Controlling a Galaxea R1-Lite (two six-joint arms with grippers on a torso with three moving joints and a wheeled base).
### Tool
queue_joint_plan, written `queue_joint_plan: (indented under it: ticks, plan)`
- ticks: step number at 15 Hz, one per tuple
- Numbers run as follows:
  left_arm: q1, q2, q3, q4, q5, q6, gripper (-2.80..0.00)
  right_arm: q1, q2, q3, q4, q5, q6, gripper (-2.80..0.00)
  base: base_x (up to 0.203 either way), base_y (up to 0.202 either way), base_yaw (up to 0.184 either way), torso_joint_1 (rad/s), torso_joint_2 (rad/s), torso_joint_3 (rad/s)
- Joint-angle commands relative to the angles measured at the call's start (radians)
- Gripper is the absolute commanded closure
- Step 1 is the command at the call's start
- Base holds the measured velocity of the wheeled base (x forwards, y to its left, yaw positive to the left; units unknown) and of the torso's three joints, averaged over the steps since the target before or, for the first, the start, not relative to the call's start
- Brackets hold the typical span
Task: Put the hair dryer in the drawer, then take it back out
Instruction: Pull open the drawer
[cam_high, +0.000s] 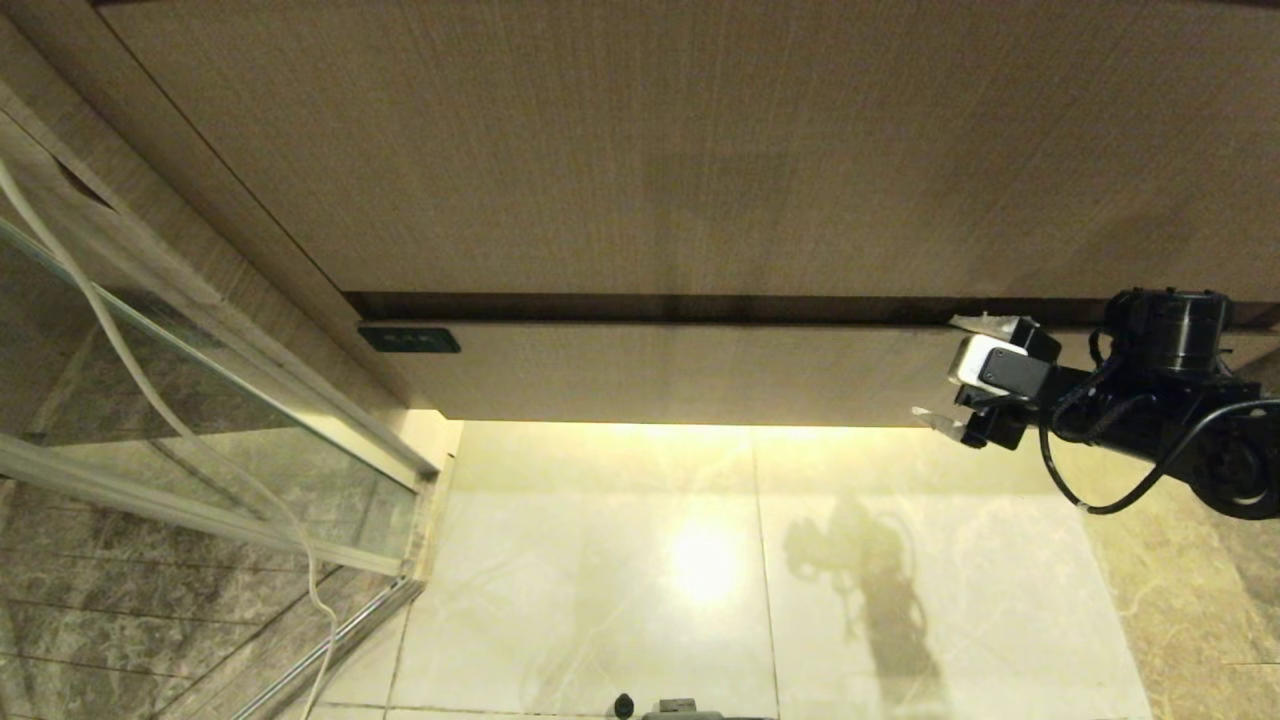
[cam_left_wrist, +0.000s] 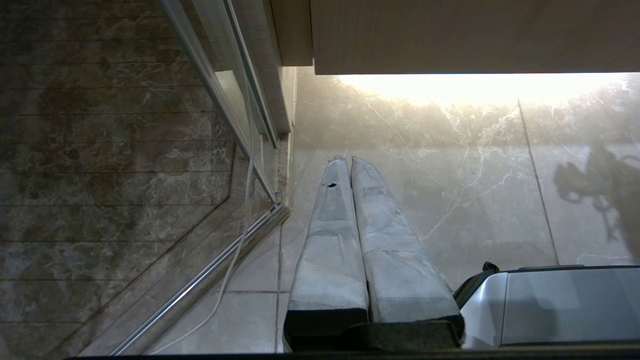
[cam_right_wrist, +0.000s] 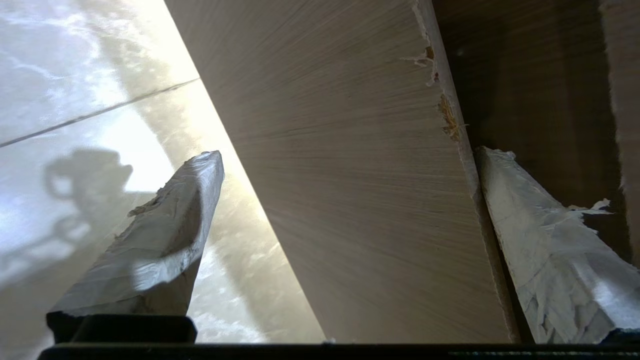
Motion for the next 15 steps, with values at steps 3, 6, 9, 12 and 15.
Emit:
queue_joint_plan:
  ticks: [3, 6, 9, 12, 15]
  plan:
    - [0.0, 0.0, 0.001, 0.0, 0.0, 0.001, 0.0, -0.007, -0.033, 0.028, 0.003, 0.0, -0.007, -2.8, 0.0, 0.0, 0.0, 0.0, 0.0, 0.0]
    - [0.0, 0.0, 0.002, 0.0, 0.0, 0.001, 0.0, -0.014, -0.033, 0.027, 0.012, -0.024, 0.012, -2.8, 0.0, 0.0, 0.0, 0.0, 0.0, 0.0]
    - [0.0, 0.0, 0.001, 0.0, 0.0, 0.001, 0.0, -0.014, -0.037, 0.029, 0.012, -0.052, 0.043, -2.8, 0.0, 0.0, 0.0, 0.0, 0.0, 0.0]
    - [0.0, 0.0, 0.002, 0.0, 0.0, 0.001, 0.0, -0.014, -0.056, 0.049, 0.013, -0.053, 0.05, -2.8, 0.0, 0.0, 0.0, 0.0, 0.0, 0.0]
    - [0.0, 0.0, 0.0, 0.0, 0.0, 0.001, 0.0, -0.015, -0.116, 0.096, 0.013, -0.047, 0.085, -2.8, 0.0, 0.0, 0.0, 0.0, 0.0, 0.0]
